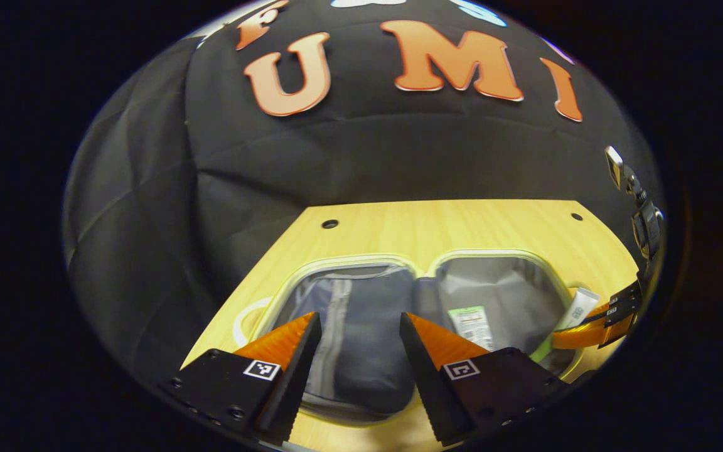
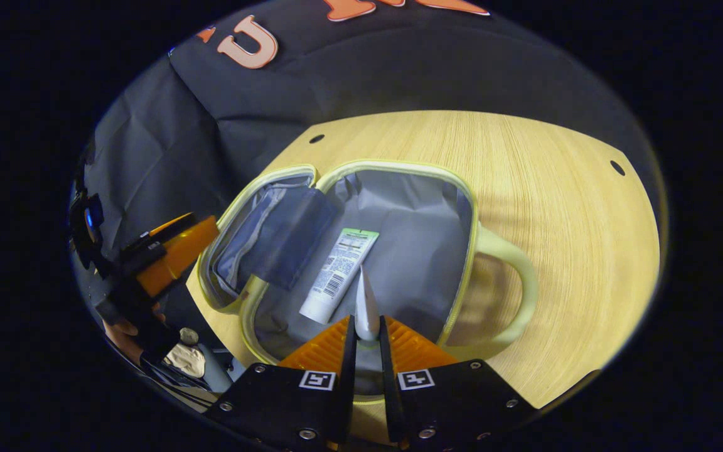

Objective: First open the suitcase, pack the skin care products into it, and then close the suitcase.

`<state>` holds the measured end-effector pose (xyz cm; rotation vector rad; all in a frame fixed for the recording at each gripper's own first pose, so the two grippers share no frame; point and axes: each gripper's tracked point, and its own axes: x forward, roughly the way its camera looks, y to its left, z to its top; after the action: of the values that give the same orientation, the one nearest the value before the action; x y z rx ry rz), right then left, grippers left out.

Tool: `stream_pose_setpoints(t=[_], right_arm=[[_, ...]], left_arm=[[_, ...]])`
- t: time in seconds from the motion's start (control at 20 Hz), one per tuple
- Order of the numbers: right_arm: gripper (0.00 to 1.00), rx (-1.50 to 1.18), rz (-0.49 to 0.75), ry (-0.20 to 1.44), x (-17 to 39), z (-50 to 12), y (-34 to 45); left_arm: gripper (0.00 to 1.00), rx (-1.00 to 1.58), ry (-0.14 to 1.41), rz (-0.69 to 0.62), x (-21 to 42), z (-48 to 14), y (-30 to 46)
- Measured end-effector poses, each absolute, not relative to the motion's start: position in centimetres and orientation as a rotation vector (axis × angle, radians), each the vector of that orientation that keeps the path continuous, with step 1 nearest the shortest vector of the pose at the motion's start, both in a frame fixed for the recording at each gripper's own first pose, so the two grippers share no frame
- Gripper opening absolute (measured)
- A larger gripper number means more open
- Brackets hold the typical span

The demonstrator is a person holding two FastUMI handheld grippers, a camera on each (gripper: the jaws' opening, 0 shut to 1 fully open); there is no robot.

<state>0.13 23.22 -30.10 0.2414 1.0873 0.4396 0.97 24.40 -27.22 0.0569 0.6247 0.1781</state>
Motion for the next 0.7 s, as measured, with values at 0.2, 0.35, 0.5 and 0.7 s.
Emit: stream_pose_setpoints(t=[0.2, 0.35, 0.5, 0.7], right_arm=[[0.28, 0.258, 0.385, 1.113, 0.9, -31.6, 24.0], [0.28, 0.279, 0.315, 1.111, 1.8, -32.2, 24.2], [0.33, 0.277, 0.254, 1.11, 2.2, -32.6, 24.1], [0.42, 0.268, 0.185, 1.017, 3.2, -30.6, 23.1]], left_arm=[[0.79, 0.037, 0.65, 0.243, -0.6, -28.9, 29.9], [0.78, 0.045, 0.671, 0.269, -1.4, -30.0, 33.5], [0.79, 0.011, 0.67, 0.308, -1.5, -31.3, 36.9], [0.8, -0.107, 0.689, 0.331, -1.2, -33.1, 40.1]])
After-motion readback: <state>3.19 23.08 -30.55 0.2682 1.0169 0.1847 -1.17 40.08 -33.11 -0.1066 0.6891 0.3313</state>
